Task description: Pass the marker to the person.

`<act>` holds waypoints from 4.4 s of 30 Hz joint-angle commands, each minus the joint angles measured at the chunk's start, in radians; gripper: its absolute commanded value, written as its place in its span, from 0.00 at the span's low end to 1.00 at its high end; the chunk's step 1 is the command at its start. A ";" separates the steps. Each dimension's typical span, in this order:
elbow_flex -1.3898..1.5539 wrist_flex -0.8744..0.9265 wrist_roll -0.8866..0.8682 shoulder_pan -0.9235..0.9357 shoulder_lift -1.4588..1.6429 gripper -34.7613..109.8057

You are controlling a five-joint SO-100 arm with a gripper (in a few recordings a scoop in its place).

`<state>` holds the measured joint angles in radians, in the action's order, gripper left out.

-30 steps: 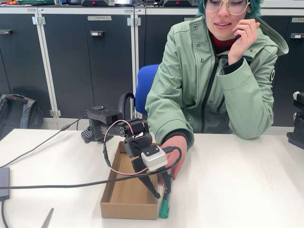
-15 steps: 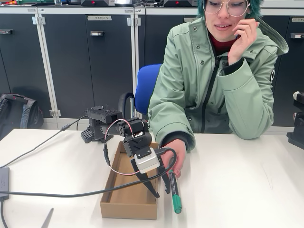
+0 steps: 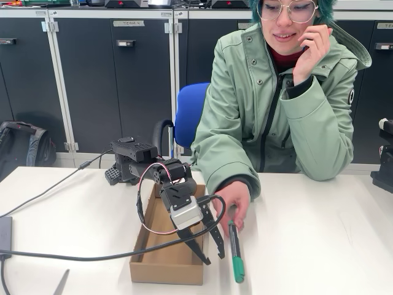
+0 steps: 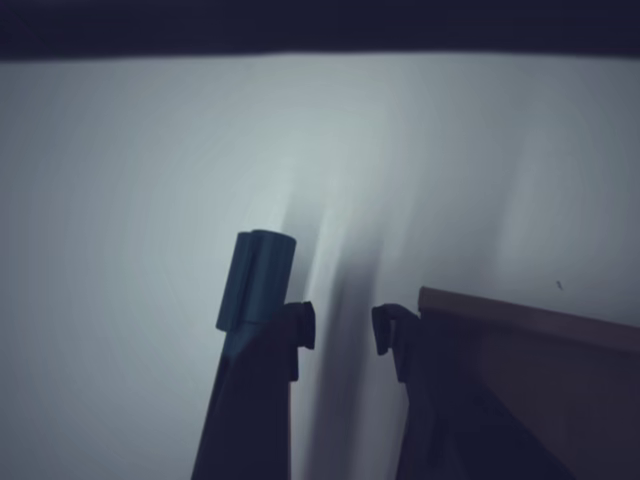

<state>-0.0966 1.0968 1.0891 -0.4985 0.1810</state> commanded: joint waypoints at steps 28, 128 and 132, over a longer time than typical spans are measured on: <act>0.086 0.219 -0.150 -0.025 0.310 0.33; 0.819 0.494 -0.089 -0.041 1.115 0.21; 0.873 0.479 -0.256 -0.061 1.253 0.21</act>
<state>0.7808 1.5846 0.9281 -0.5185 1.2671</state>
